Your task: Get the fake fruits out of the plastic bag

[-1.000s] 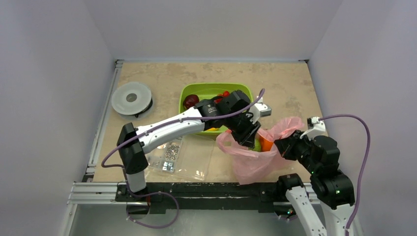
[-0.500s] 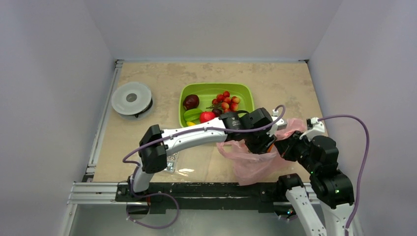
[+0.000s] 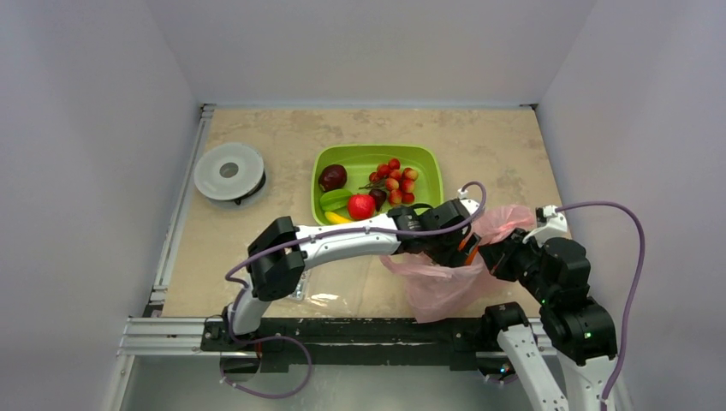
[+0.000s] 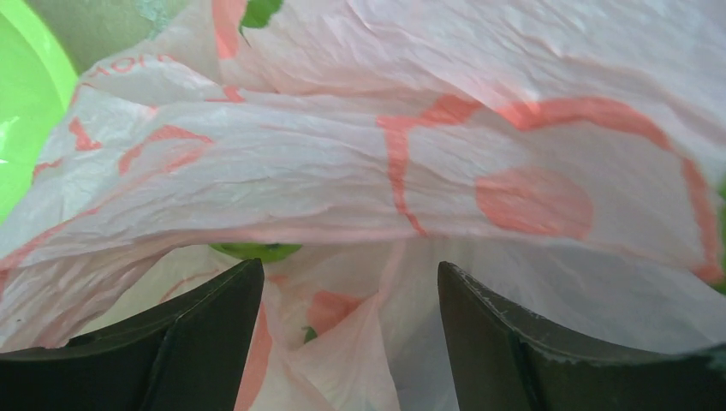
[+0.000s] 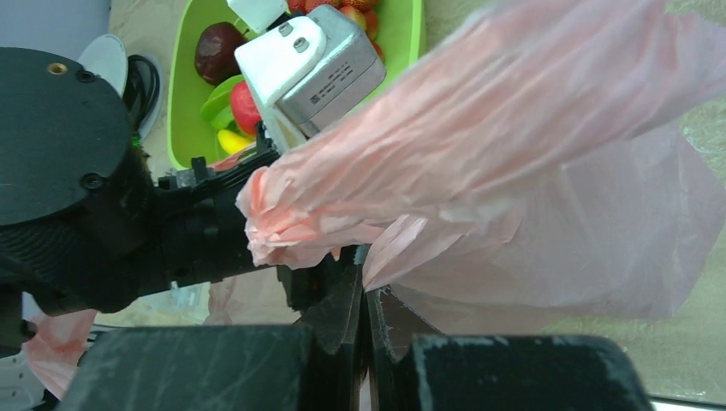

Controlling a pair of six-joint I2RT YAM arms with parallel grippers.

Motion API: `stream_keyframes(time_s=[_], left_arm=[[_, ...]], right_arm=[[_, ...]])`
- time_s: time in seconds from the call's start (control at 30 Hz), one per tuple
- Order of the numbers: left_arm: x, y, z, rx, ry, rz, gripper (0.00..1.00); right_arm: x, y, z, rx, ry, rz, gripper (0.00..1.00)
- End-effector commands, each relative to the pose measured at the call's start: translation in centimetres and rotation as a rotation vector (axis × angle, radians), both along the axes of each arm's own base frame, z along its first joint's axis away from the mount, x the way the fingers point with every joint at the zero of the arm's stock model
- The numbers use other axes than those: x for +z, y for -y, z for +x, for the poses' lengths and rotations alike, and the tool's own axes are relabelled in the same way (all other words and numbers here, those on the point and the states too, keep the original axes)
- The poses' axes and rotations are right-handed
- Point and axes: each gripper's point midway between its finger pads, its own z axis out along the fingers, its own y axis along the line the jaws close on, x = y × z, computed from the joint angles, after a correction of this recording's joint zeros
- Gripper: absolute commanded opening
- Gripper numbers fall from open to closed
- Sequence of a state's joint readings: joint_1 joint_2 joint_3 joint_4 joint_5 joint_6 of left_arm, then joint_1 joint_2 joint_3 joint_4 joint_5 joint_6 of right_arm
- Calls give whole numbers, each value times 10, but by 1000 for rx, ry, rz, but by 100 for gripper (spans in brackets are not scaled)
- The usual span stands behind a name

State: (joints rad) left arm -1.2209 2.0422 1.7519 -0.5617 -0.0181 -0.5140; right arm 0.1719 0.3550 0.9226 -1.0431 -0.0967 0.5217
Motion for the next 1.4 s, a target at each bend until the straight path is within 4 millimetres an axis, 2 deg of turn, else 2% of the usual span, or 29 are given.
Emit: stream_keyframes(time_s=[0.0, 0.27, 0.4, 0.5, 0.6, 0.7, 0.8, 0.87, 1.17, 1.37], left_arm=[[-10, 12, 18, 84, 65, -12, 76], [-42, 12, 24, 83, 74, 61, 77], [-54, 14, 27, 70, 84, 88, 74], [-61, 12, 27, 58, 87, 111, 68], [-59, 13, 24, 45, 79, 105, 56], [-49, 12, 21, 36, 76, 89, 41], [-33, 11, 15, 18, 61, 59, 32], [-15, 12, 10, 0, 51, 15, 29], [55, 5, -10, -81, 46, -145, 25], [88, -10, -19, -121, 76, -212, 25]], right_arm=[[9, 1, 1, -15, 31, 11, 0], [3, 2, 0, -15, 15, 3, 0], [-1, 1, 1, -10, 9, 5, 0], [-3, -1, 2, -2, 4, 8, 0], [-3, -1, 2, 1, 1, 9, 0], [-6, -2, 2, 4, -6, 9, 0], [-8, -2, 1, 5, -12, 7, 0], [-8, -2, 1, 5, -13, 6, 0], [-6, 1, 3, -10, -3, 1, 0], [-7, 2, 5, -22, -5, 1, 0]])
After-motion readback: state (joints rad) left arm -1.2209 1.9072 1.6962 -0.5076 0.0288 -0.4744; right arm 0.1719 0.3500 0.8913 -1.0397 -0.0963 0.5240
